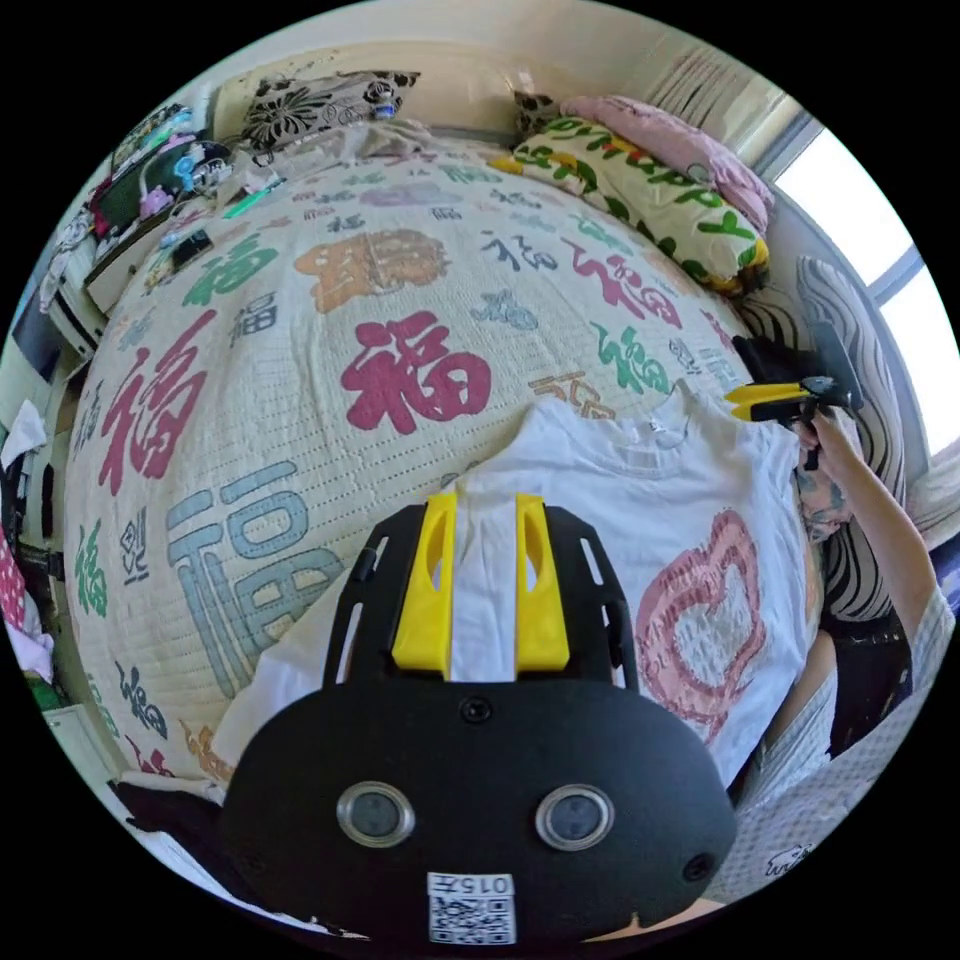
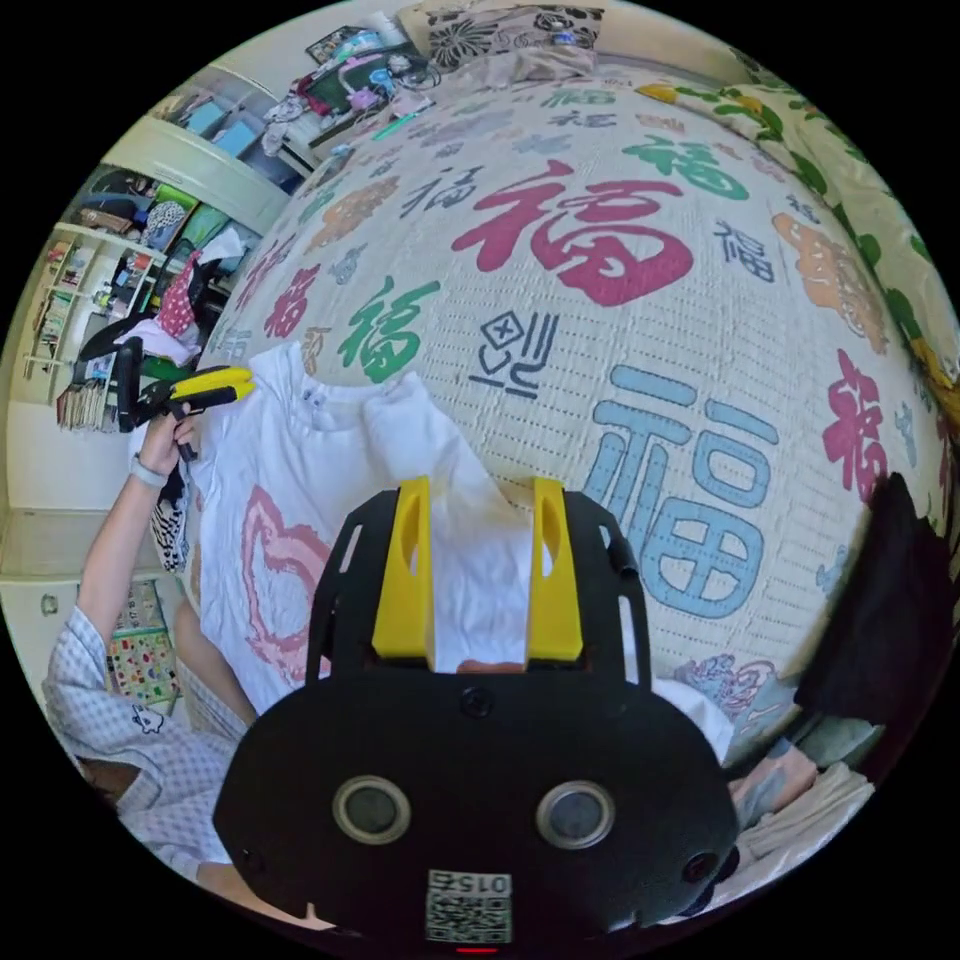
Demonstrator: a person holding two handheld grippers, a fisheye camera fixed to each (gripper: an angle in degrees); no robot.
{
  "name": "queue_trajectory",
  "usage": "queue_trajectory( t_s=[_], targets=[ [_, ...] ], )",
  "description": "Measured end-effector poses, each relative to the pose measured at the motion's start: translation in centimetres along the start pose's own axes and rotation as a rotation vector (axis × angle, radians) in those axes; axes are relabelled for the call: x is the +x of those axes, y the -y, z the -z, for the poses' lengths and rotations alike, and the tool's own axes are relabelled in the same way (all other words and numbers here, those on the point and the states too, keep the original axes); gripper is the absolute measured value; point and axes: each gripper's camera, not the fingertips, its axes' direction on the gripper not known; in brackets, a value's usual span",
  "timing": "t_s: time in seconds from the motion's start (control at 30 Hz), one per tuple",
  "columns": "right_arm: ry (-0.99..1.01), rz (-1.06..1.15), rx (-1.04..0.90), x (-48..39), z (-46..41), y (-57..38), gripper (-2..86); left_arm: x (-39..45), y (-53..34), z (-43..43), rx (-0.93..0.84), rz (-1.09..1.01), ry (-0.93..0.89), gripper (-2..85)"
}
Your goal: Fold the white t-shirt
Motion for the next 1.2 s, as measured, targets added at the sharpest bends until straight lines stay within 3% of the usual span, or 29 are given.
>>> queue_trajectory(
  t_s=[0.17,0.27,0.4,0.53,0.67,0.8,0.93,1.07,1.2],
  targets=[
    [-0.134,0.145,-0.170,-1.1,-2.1,0.8,0.5,0.2,1.3,-0.7,-0.032,-0.035,0.042,0.8],
    [-0.104,0.111,-0.044,0.0,0.7,1.4,0.1,-1.0,2.0,0.6,0.036,0.016,0.025,0.0],
    [-0.032,0.046,-0.018,1.7,0.9,1.5,1.5,-1.5,1.3,0.1,0.088,0.093,0.077,-0.3],
    [-0.014,-0.031,0.079,4.3,3.1,-3.2,8.4,-0.9,-1.3,1.6,0.112,0.036,0.157,-0.4],
    [0.100,-0.102,0.148,9.1,6.2,-13.4,10.7,-0.4,-9.5,5.8,0.176,0.023,0.052,0.0],
    [0.113,-0.214,0.082,11.5,4.6,-21.0,11.7,-0.6,-20.3,7.5,0.076,0.157,-0.014,0.4],
    [0.299,-0.299,0.052,13.6,0.9,-23.4,7.5,0.1,-28.4,7.7,-0.017,0.297,-0.031,0.8],
    [0.218,-0.409,0.044,15.1,0.7,-25.2,2.1,1.5,-34.3,7.7,-0.078,0.413,-0.128,2.9],
    [0.222,-0.455,0.143,14.6,2.5,-29.2,4.2,4.3,-35.6,7.0,-0.197,0.343,-0.058,6.7]
  ],
)
